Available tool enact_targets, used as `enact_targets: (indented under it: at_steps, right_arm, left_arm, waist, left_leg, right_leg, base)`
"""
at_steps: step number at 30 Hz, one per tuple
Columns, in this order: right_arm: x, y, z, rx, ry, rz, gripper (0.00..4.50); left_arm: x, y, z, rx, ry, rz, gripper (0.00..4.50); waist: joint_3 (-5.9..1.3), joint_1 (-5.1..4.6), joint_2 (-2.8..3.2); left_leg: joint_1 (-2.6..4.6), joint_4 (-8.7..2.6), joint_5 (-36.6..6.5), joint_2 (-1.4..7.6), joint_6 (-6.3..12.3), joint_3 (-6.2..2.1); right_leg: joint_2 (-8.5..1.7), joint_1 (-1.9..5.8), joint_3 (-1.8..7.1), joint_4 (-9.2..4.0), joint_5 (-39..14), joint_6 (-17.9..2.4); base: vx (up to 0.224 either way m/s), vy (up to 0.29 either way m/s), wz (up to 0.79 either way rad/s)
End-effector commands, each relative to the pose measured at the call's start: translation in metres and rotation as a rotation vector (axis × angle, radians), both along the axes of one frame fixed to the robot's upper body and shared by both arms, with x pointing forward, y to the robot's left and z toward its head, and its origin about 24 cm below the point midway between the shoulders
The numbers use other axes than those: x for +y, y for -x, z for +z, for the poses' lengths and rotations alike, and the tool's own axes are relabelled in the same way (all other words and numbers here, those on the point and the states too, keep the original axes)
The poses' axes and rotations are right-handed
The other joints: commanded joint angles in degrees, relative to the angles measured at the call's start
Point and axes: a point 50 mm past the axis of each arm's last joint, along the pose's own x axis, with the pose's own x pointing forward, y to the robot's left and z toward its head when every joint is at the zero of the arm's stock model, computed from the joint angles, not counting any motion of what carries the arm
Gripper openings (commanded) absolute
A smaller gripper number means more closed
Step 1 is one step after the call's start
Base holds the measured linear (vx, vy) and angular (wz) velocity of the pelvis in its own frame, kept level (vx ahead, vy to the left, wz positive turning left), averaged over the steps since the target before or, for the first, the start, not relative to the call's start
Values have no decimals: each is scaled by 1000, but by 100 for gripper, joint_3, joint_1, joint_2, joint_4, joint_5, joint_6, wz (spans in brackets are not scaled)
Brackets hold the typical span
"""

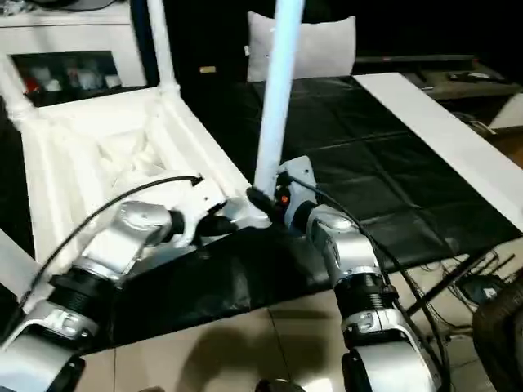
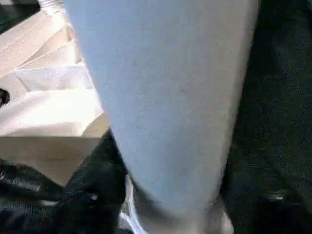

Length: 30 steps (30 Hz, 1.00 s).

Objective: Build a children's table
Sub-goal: Rotate leg to tighten

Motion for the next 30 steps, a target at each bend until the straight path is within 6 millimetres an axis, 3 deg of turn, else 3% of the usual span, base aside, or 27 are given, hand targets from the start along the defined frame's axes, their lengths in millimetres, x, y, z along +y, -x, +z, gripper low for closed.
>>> enact_targets:
  at_steps: [1, 3, 6, 10, 15, 16, 19, 20, 24, 30]
  right_arm:
    - [1, 3, 2, -22, -5, 61, 303]
    - [-4, 6, 4, -48, 2, 105, 316]
    - [-15, 14, 7, -99, 12, 196, 355]
    - [-32, 27, 12, -129, 22, 340, 375]
    - [-49, 33, 15, -141, 84, 441, 391]
    - [-52, 35, 16, -136, 84, 463, 391]
    - [-59, 40, 17, -110, 69, 545, 391]
    - [-60, 42, 18, -97, 68, 579, 366]
    - [-63, 45, 18, -55, 60, 659, 340]
    - [-55, 48, 15, -23, 45, 752, 285]
  left_arm:
    - [-18, -1, 17, -78, 43, -88, 0]
    - [-14, -1, 16, -81, 34, -102, 0]
    - [-7, -1, 13, -82, 21, -132, 0]
    - [3, 2, 9, -72, 0, -218, 0]
    - [13, 5, 7, -53, -35, -315, 0]
    - [14, 9, 7, -43, -31, -360, 0]
    - [18, 16, 5, -10, -42, -474, 0]
    - [18, 18, 5, -1, -58, -505, 0]
    - [20, 24, 3, 38, -94, -602, 0]
    - [18, 27, 4, 50, -113, -688, 0]
  waist:
    - [-469, 41, 81]
    - [-460, 100, 93]
    - [-450, 153, 80]
    - [-413, 192, 42]
    - [-383, 206, 43]
    - [-388, 205, 40]
    - [-414, 262, 56]
    - [-423, 282, 58]
    - [-430, 379, 54]
    - [-417, 440, 41]
  left_leg:
    - [-14, -340, -480, 190, 406, -50]
    - [-9, -344, -414, 193, 486, -37]
    - [-1, -351, -477, 201, 505, -35]
    - [9, -372, -762, 194, 487, -29]
    - [52, -363, -1029, 168, 386, -37]
    - [46, -364, -1015, 169, 380, -39]
    - [57, -366, -845, 212, 456, -33]
    - [43, -363, -792, 217, 459, -35]
    - [43, -366, -689, 255, 463, -25]
    - [55, -369, -777, 236, 372, -17]
  right_leg:
    - [-523, 399, 380, -342, -1407, -836]
    - [-521, 402, 390, -311, -1110, -933]
    - [-523, 410, 386, -331, -1196, -888]
    - [-512, 406, 374, -407, -1760, -664]
    - [-527, 366, 333, -530, -2647, -386]
    - [-530, 372, 337, -528, -2663, -371]
    - [-515, 359, 371, -450, -2158, -573]
    - [-519, 370, 372, -423, -2048, -608]
    - [-526, 374, 376, -361, -1680, -775]
    - [-536, 369, 370, -406, -2075, -651]
  base:
    - [0, 0, 0]
    - [0, 0, 0]
    - [0, 0, 0]
    - [0, 0, 0]
    - [0, 0, 0]
    - [0, 0, 0]
    - [0, 0, 0]
    - [0, 0, 0]
    - [0, 0, 0]
    - [0, 0, 0]
